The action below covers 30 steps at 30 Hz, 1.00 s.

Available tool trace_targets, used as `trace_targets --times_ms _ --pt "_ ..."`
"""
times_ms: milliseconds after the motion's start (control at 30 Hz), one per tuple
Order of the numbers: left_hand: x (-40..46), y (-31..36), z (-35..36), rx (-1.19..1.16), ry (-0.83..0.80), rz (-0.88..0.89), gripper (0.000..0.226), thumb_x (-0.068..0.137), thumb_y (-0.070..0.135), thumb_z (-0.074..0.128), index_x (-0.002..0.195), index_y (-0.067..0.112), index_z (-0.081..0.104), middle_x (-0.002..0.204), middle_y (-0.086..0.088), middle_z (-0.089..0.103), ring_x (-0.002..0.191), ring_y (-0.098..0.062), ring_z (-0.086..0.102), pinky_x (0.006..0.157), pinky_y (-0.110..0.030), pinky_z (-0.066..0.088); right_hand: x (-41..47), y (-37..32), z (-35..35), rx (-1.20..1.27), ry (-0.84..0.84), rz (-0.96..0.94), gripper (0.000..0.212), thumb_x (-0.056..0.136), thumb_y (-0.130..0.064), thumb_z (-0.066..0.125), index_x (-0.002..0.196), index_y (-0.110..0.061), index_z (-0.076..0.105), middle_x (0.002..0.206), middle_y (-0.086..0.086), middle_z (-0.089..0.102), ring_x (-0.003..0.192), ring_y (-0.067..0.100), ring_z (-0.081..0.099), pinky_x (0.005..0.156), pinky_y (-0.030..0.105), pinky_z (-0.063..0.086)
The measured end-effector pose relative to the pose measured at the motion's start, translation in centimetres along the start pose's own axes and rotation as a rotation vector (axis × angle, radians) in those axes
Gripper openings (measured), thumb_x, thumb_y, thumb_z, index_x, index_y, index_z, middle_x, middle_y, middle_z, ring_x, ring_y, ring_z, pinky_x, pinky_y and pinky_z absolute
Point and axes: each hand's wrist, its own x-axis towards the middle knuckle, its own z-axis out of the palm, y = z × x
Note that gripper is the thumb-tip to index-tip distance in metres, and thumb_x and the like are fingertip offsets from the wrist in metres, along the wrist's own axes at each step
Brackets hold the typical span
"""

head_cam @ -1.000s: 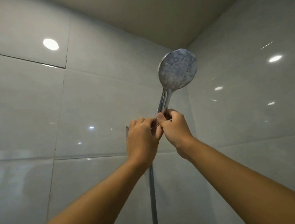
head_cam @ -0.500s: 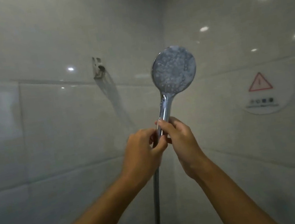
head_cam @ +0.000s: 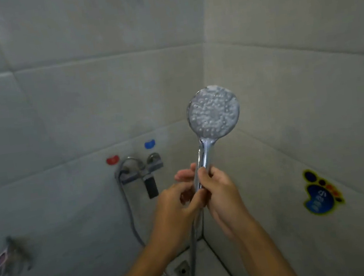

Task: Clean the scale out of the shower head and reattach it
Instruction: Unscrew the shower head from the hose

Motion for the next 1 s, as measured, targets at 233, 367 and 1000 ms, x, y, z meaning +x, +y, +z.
trace_targets --times_ms 233,367,1000 --pt "-9.8 -4.1 3.3 -0.098 0.158 -0.337 0.035 0.079 0.031 0.074 0.11 0.027 0.059 0.094 0.009 0.07 0.085 -0.002 0.066 0.08 -0.027 0.054 -4.6 5.6 -1.9 0.083 0.207 0.117 0.019 0.102 -0.017 0.044 0.115 -0.007 0.054 0.083 0.004 0.07 0.092 0.024 0.069 0.088 0.044 0.052" --pt "-13.9 -5.4 4.6 0.053 0.023 -0.293 0.033 0.077 0.038 0.074 0.106 0.037 0.06 0.096 0.02 0.064 0.093 0.001 0.06 0.078 -0.018 0.048 -6.6 7.0 -3.1 0.178 0.364 0.141 0.017 0.101 -0.015 0.046 0.111 -0.006 0.057 0.079 0.006 0.061 0.075 0.019 0.062 0.078 0.033 0.051" --pt "-17.6 -7.3 3.2 -0.166 -0.14 -0.363 0.019 0.096 0.045 0.04 0.096 0.034 0.056 0.071 0.005 0.061 0.057 -0.011 0.055 0.056 -0.036 0.047 -9.7 10.3 -1.2 0.399 0.539 0.222 0.026 0.102 -0.029 0.042 0.09 -0.01 0.055 0.069 0.003 0.053 0.056 0.016 0.05 0.061 0.031 0.045"
